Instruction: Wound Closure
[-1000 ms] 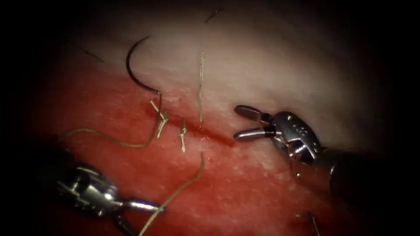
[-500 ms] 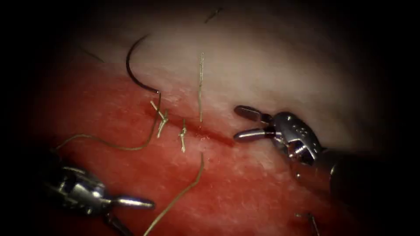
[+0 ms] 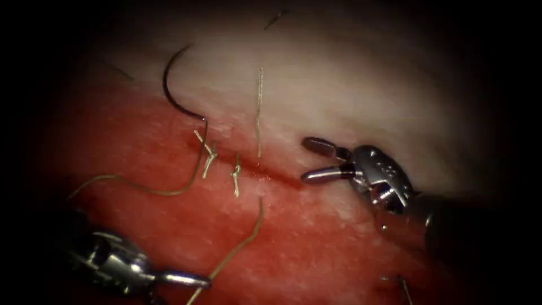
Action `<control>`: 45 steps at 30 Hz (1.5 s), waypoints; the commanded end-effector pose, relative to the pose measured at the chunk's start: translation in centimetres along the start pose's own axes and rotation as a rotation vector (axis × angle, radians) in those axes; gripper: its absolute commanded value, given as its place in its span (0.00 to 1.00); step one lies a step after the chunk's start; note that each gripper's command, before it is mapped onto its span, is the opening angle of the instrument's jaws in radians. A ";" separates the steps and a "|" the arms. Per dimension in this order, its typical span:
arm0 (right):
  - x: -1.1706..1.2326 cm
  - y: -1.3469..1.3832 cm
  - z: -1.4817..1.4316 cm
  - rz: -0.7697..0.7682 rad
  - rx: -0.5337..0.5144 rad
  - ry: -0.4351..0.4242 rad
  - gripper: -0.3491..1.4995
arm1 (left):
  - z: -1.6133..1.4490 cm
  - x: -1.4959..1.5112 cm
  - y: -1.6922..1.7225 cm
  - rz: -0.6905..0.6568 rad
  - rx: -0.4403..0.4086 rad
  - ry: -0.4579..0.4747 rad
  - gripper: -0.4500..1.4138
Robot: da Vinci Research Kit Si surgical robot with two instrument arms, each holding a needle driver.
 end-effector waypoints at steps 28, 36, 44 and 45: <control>0.36 -1.74 0.33 -0.724 0.137 -0.157 0.81 | 0.20 -0.31 -0.91 -0.017 0.094 0.103 0.00; 0.33 -1.76 0.41 -0.757 0.064 -0.219 0.80 | 0.29 -0.33 -1.00 -0.012 0.098 0.109 0.00; 0.31 -1.85 0.55 -0.751 0.042 -0.229 0.75 | 0.32 -0.35 -1.01 -0.012 0.097 0.105 0.00; 0.29 -1.85 0.57 -0.752 0.042 -0.235 0.74 | 0.32 -0.35 -1.01 -0.012 0.097 0.105 0.00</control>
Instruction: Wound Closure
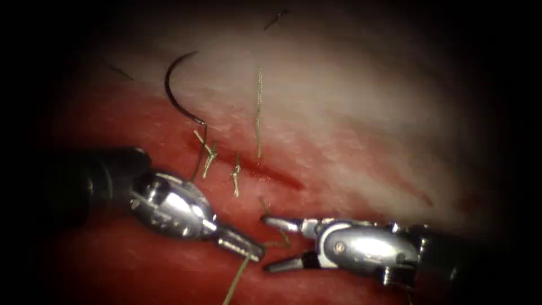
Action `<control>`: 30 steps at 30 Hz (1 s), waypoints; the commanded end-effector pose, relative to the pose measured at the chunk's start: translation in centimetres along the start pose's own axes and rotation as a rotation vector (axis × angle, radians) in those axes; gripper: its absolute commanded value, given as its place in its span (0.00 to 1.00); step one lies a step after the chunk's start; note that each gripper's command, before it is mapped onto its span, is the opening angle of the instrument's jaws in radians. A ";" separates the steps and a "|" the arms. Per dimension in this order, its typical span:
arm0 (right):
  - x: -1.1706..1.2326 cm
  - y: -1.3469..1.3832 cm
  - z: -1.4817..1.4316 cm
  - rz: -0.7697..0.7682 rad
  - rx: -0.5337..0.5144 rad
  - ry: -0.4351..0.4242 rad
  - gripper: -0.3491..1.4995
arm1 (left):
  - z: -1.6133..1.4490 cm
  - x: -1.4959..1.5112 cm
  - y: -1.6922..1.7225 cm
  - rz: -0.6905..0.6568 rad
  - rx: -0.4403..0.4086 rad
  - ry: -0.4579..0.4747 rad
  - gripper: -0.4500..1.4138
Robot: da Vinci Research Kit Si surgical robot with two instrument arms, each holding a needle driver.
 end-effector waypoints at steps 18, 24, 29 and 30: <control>-0.05 0.14 -0.07 0.125 0.033 -0.053 0.00 | 0.05 -0.11 0.00 0.009 -0.013 -0.004 0.00; -0.16 0.30 -0.08 0.154 0.015 -0.067 0.00 | 0.02 -0.11 -0.03 -0.083 -0.002 -0.040 0.86; -0.32 0.51 -0.09 0.177 0.000 -0.078 0.00 | -0.05 -0.06 -0.05 -0.069 0.083 -0.082 0.86; -0.34 0.55 -0.11 0.184 -0.002 -0.080 0.00 | -0.07 -0.06 -0.04 -0.052 0.082 -0.084 0.85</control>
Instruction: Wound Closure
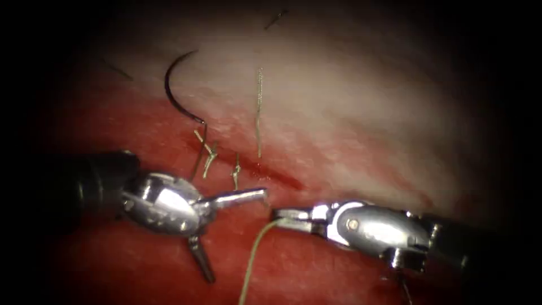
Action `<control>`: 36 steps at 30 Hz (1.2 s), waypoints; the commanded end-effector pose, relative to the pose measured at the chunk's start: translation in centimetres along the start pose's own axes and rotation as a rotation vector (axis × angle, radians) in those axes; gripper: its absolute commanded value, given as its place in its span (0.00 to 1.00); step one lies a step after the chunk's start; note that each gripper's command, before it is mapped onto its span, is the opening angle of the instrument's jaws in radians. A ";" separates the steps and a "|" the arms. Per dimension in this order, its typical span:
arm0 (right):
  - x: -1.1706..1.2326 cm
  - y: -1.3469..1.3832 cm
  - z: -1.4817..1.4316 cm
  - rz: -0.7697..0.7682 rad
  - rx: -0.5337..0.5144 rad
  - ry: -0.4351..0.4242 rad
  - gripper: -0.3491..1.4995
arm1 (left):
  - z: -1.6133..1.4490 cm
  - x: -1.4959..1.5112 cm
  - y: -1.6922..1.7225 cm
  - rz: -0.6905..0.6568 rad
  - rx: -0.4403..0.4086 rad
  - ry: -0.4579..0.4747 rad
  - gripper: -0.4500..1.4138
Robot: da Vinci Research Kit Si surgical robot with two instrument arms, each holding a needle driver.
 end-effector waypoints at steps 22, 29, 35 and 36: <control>-0.66 1.38 0.22 0.192 -0.042 -0.013 0.00 | 0.48 0.05 0.00 0.177 0.110 0.108 0.75; -0.85 1.32 0.37 0.200 -0.036 -0.022 0.00 | 0.61 0.21 0.04 0.203 0.121 0.167 0.73; -0.93 1.36 0.39 0.200 -0.041 -0.023 0.00 | 0.74 0.47 0.18 0.228 0.085 0.229 0.71; -0.93 1.36 0.39 0.199 -0.041 -0.023 0.00 | 0.73 0.50 0.18 0.234 0.083 0.233 0.70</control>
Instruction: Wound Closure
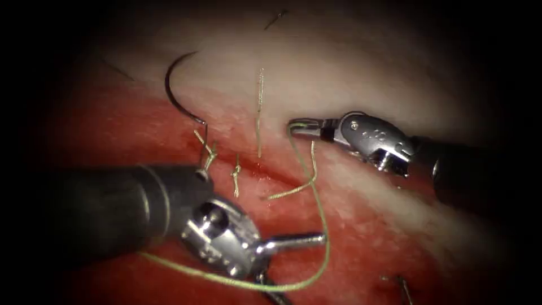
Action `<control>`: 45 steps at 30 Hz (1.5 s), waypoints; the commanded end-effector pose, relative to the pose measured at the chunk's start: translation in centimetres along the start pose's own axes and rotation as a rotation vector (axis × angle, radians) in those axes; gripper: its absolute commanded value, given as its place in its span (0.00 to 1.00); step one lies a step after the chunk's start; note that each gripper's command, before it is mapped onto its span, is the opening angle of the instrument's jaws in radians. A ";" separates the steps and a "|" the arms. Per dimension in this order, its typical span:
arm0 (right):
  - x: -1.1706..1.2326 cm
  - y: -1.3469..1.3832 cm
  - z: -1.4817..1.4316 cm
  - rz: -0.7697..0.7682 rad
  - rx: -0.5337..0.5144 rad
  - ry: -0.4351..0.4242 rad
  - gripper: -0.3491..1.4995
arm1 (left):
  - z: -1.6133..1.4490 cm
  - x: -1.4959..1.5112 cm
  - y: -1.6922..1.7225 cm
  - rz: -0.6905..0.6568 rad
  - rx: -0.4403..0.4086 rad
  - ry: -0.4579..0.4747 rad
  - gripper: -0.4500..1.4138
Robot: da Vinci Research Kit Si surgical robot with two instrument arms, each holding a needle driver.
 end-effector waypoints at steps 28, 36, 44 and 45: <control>0.26 -0.55 -0.09 0.016 0.037 0.050 0.00 | -0.53 0.00 -0.33 -0.155 0.138 -0.197 0.00; 0.40 -0.91 -0.26 0.007 0.066 0.085 0.00 | -0.83 -0.02 -0.39 -0.186 0.114 -0.273 0.00; 0.53 -1.20 -0.50 0.013 0.077 0.170 0.25 | -1.44 -0.41 -0.45 -0.271 0.135 -0.450 0.00; 0.53 -1.20 -0.50 0.013 0.077 0.170 0.25 | -1.44 -0.41 -0.45 -0.271 0.135 -0.450 0.00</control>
